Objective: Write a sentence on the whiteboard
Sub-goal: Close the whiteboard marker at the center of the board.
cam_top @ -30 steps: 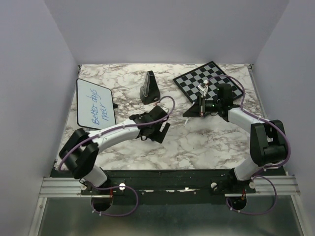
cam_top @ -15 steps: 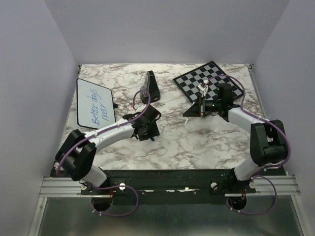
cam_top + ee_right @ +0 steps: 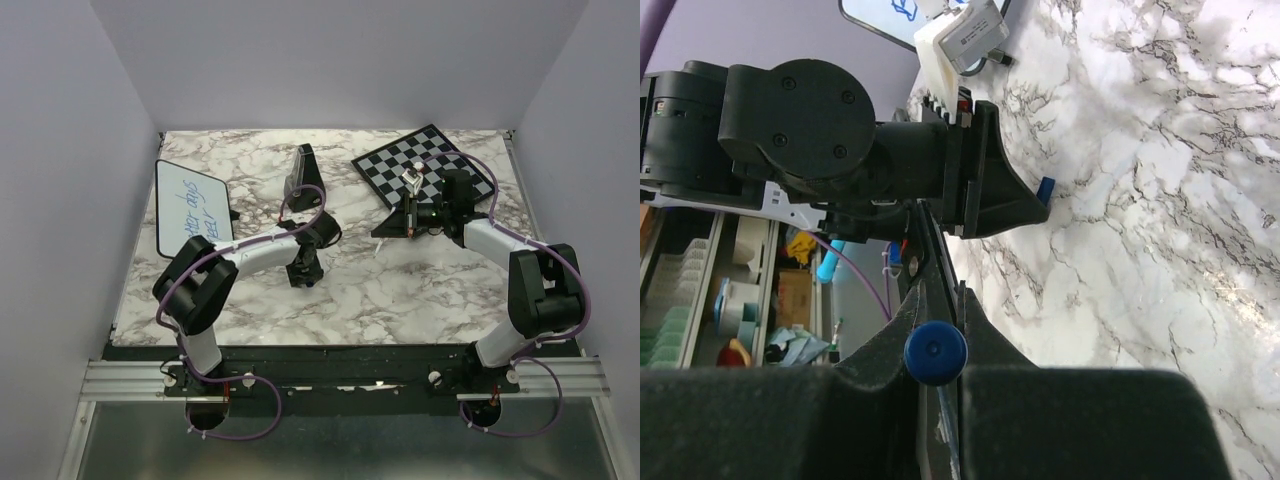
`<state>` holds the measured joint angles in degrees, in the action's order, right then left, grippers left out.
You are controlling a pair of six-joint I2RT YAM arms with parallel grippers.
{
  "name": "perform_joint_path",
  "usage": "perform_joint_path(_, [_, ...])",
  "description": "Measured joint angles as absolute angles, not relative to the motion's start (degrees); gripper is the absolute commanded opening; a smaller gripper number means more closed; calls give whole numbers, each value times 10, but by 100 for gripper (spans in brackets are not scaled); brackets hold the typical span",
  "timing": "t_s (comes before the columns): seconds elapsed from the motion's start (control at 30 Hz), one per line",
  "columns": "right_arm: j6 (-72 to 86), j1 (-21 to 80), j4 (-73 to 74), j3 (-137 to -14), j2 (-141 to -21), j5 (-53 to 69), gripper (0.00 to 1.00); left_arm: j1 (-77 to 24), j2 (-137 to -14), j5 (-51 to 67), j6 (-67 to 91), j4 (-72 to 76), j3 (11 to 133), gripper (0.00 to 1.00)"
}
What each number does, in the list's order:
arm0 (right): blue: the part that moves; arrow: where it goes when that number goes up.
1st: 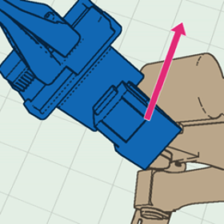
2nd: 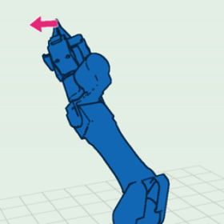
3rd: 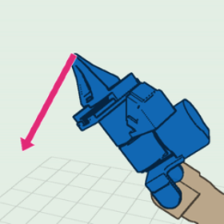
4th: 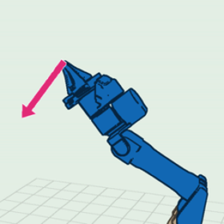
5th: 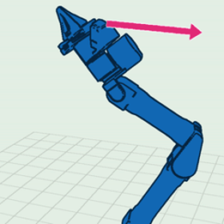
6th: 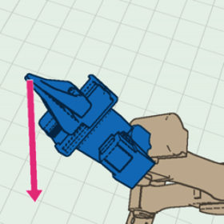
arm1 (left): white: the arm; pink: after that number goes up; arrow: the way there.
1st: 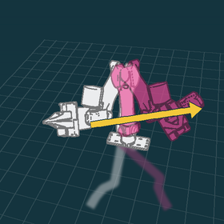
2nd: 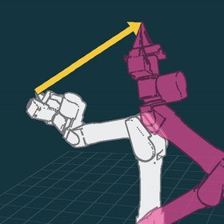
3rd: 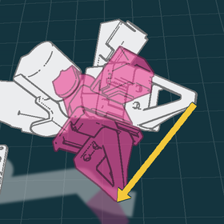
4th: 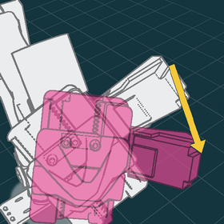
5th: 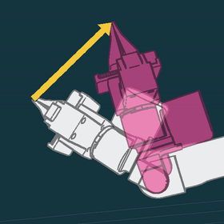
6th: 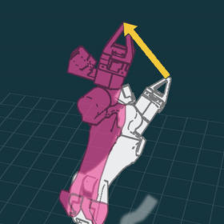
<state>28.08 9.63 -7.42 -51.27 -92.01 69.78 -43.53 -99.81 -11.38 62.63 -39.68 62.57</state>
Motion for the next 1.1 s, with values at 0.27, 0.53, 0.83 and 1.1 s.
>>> perform_joint_path(0.27, [283,96,-75,-513,-919,698,0,-435,-1035,-116,610,-440,667,25])
perform_joint_path(0.53, [285,96,-77,-513,-914,698,1,-435,-1032,-111,536,-423,659,16])
perform_joint_path(0.83, [297,96,-94,-508,-914,699,0,-434,-960,-29,332,-279,560,15])
perform_joint_path(1.1, [306,102,-112,-486,-915,694,1,-506,-923,-13,175,-146,498,13])
